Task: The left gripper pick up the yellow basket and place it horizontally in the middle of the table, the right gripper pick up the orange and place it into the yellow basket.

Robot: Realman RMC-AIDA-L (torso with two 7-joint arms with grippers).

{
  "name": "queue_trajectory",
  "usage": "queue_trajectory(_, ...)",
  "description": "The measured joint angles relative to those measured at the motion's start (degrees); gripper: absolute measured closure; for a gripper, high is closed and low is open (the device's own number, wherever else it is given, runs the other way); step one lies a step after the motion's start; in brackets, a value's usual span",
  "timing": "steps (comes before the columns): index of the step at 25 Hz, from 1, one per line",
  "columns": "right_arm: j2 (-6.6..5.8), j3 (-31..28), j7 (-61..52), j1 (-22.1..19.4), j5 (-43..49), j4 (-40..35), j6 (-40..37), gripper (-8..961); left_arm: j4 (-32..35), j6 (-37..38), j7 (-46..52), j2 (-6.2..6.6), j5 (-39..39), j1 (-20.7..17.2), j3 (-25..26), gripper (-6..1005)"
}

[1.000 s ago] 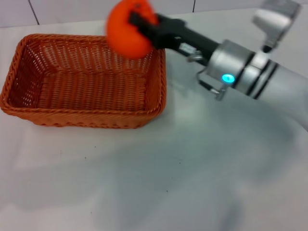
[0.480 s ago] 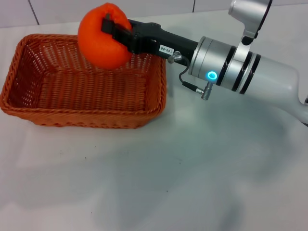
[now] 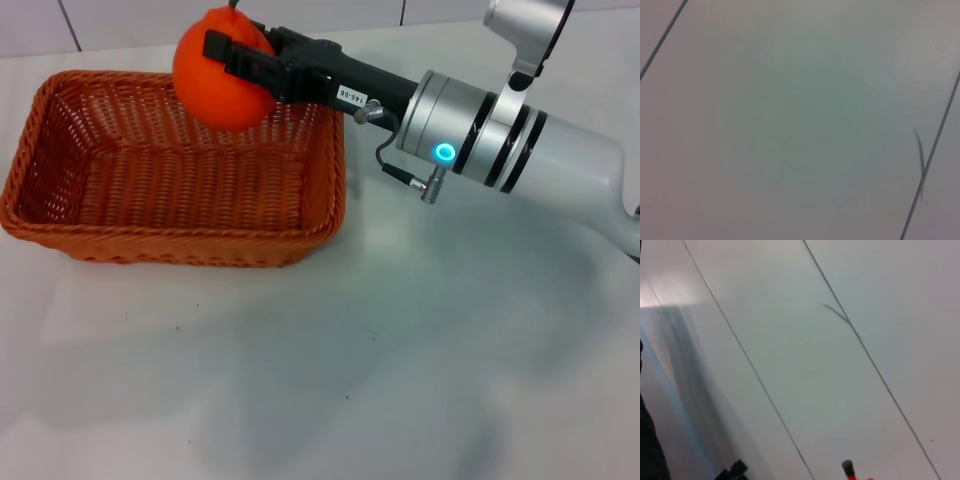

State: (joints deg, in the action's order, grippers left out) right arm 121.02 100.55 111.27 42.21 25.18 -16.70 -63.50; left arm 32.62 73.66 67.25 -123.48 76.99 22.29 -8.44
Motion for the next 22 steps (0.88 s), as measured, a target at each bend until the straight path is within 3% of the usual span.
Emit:
queue_trajectory(10, -0.16, -0.1, 0.6, -0.6, -2.0, 0.3, 1.6, 23, -0.2, -0.1, -0.6, 0.0, 0.0, 0.2, 0.1, 123)
queue_trajectory(16, -0.18, -0.2, 6.0, -1.0, -3.5, 0.1, 3.9, 19, -0.2, -0.1, -2.6, -0.15, -0.1, 0.2, 0.5, 123)
queue_trajectory(22, -0.24, -0.3, 26.9, -5.3, -14.2, -0.2, 2.8, 17, -2.2, 0.1, -8.5, -0.27, -3.6, -0.7, 0.6, 123)
